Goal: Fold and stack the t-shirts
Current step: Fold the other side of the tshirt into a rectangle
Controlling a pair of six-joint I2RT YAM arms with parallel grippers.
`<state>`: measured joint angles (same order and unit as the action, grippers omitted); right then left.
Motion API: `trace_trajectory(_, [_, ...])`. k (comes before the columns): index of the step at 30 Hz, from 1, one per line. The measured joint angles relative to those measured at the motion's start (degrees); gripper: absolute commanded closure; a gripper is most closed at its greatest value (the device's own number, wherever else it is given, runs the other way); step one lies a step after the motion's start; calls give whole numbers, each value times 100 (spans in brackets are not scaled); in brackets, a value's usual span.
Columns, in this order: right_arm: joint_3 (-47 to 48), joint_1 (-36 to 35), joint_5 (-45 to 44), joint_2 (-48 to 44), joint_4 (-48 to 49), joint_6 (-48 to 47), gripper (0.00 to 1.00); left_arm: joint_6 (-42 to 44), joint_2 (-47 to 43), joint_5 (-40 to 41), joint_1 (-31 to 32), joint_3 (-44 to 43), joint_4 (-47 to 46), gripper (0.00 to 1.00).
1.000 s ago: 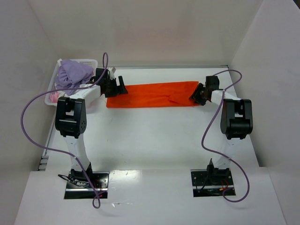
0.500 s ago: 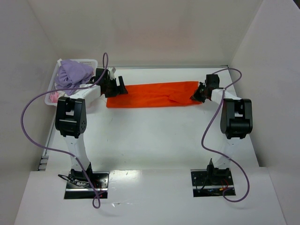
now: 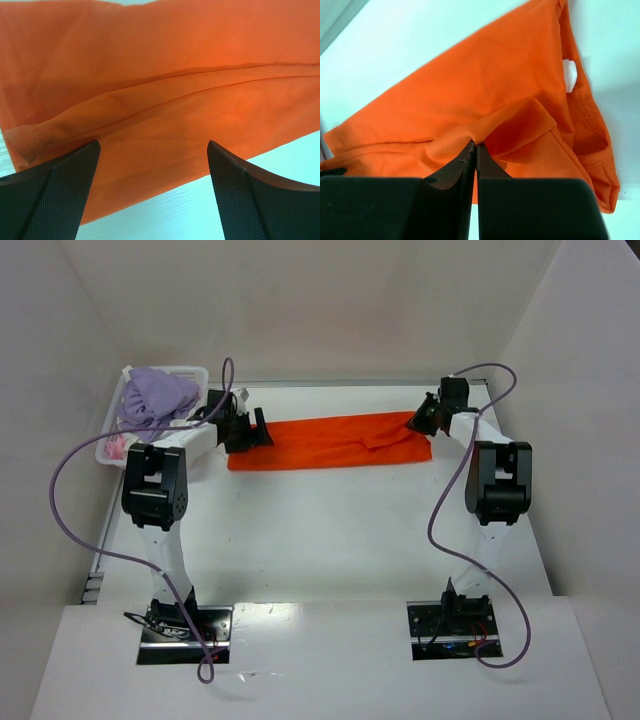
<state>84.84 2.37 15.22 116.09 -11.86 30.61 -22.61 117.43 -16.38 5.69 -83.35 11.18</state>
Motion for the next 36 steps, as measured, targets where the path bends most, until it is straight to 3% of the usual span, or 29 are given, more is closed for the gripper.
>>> trace_trajectory(17, [1397,0,166,911,-234,107,94,24,155,179,208,0,28,5])
trace_trajectory(19, [1438,0,181,911,-197,107,90,22,155,188,208,0,28,5])
trace_trajectory(21, [1440,0,199,922,-186,114,77,22,155,195,208,0,28,5])
trace_trajectory(23, [1471,0,205,975,-160,127,61,22,155,199,212,0,28,5])
trace_trajectory(24, [1497,0,210,1016,-146,125,44,22,155,201,212,0,28,5])
trace_trajectory(28, [1491,0,219,1121,-149,66,32,22,155,203,212,0,28,5])
trace_trajectory(36, [496,0,219,533,122,24,29,22,155,210,212,-2,28,5])
